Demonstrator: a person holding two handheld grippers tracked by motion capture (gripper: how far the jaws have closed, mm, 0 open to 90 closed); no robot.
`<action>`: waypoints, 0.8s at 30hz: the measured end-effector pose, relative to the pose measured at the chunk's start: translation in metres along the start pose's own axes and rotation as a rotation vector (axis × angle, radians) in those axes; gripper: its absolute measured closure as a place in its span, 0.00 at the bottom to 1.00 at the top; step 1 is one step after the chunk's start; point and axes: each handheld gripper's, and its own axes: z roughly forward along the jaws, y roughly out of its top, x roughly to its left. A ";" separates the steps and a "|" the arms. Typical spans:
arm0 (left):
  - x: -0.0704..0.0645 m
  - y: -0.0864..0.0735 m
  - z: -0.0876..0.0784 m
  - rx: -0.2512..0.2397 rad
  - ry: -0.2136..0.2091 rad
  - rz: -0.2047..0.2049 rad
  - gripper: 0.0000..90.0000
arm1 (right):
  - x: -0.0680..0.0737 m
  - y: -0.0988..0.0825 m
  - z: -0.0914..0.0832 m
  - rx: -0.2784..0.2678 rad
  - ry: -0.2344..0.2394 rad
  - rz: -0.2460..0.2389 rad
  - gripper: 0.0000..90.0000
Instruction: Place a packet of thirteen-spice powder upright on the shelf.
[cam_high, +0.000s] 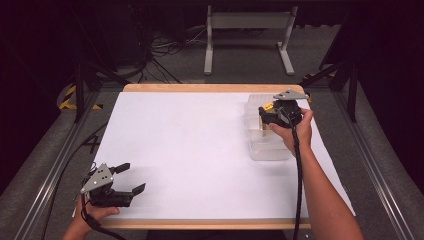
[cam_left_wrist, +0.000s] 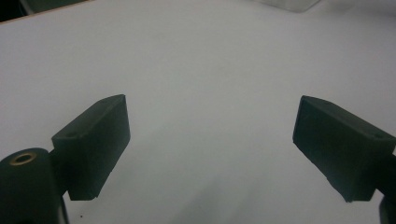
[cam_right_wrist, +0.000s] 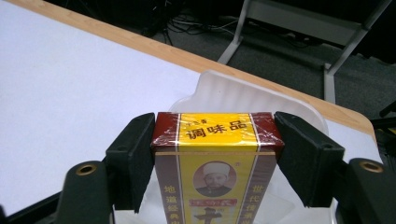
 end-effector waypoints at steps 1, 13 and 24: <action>0.000 0.000 0.000 -0.002 -0.001 0.001 0.13 | 0.000 -0.001 -0.001 0.005 0.005 -0.001 0.36; 0.003 0.003 0.002 -0.018 -0.008 0.008 0.13 | -0.006 -0.013 -0.006 0.064 0.017 0.001 0.36; 0.003 0.003 0.002 -0.025 -0.015 0.007 0.13 | -0.009 -0.018 -0.006 0.060 0.012 0.035 0.33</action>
